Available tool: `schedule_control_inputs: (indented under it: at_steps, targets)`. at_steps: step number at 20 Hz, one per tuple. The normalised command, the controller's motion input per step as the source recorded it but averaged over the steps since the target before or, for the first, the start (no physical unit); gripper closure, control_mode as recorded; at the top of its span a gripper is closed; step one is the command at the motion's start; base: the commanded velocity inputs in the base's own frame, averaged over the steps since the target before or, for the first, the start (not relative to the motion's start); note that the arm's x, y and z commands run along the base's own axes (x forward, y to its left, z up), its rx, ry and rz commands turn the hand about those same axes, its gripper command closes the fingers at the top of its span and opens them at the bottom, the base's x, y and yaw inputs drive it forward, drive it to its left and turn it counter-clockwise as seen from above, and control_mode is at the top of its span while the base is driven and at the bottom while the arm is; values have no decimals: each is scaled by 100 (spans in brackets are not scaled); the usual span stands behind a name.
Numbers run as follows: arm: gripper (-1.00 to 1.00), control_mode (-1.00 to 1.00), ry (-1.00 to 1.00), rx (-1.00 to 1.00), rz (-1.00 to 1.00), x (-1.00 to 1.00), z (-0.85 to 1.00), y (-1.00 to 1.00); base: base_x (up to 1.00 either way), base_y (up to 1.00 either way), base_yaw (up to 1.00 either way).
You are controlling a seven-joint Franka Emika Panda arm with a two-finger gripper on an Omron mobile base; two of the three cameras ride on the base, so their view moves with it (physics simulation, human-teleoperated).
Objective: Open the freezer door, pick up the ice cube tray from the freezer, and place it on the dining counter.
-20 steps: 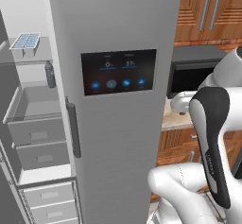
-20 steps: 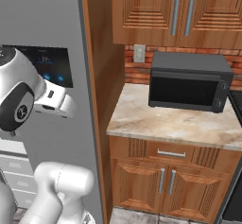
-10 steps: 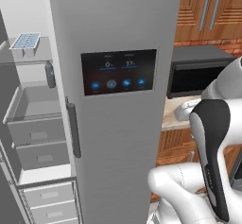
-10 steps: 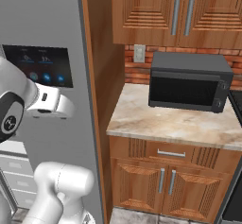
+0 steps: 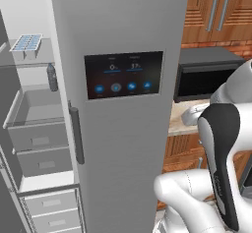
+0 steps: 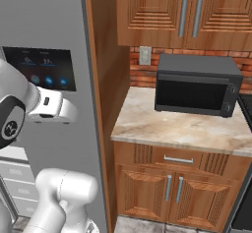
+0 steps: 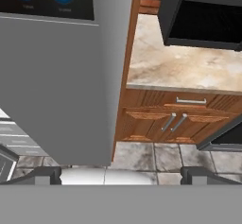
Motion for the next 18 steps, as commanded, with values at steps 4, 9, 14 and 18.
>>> schedule_control_inputs:
  at_steps: [4,9,14,18]
  targets:
    - [-100,100,0,0,0,0,0,0,-55,51,0]
    - [-100,100,0,0,0,0,0,0,-76,83,2]
    - [-100,100,0,0,0,0,0,0,-25,54,29]
    - [-100,100,0,0,0,0,0,0,6,12,43]
